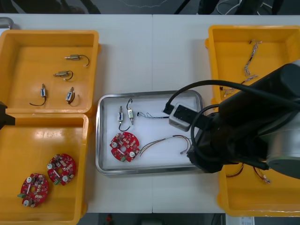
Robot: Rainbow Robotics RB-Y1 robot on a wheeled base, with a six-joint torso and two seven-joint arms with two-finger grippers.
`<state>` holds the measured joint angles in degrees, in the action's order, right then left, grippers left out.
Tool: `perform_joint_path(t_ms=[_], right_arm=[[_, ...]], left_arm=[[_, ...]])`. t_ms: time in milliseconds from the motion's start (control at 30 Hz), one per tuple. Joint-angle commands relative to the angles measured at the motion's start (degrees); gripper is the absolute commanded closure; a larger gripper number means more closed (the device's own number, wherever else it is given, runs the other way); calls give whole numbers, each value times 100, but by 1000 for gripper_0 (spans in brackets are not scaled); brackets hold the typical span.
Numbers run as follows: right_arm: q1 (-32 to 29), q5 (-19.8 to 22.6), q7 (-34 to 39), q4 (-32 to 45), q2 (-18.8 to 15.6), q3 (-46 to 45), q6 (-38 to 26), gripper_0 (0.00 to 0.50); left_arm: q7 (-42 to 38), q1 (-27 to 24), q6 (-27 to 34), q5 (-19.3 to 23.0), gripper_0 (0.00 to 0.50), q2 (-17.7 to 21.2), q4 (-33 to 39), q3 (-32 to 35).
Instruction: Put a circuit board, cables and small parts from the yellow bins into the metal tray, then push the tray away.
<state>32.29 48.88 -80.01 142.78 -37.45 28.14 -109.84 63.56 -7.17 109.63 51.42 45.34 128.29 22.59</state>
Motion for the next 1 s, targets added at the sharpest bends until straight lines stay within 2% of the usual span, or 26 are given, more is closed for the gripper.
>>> perform_joint_path(t_ms=[33,167,300,500,667,1000], right_arm=[[375,-274,-164,-224,423,789,-16,0],[550,-564,-243,-479,599,1361,24,0],[761,-810,-348,-804,739,1958,323,0],[1043,-1144,-524,-1305,845,2767,964,0],[1253,-1504,-700,-1630,933,3364,1492,0],[1552,-1733,-1016,-2211,1029,3918,1905,0]], left_arm=[[614,181,37,-79,0,124,170,166],[614,172,37,-71,0,124,170,166],[614,181,37,-53,0,124,170,149],[666,172,37,-71,0,116,152,52],[693,181,37,-264,0,-16,152,-53],[781,181,37,-317,0,-34,152,-159]])
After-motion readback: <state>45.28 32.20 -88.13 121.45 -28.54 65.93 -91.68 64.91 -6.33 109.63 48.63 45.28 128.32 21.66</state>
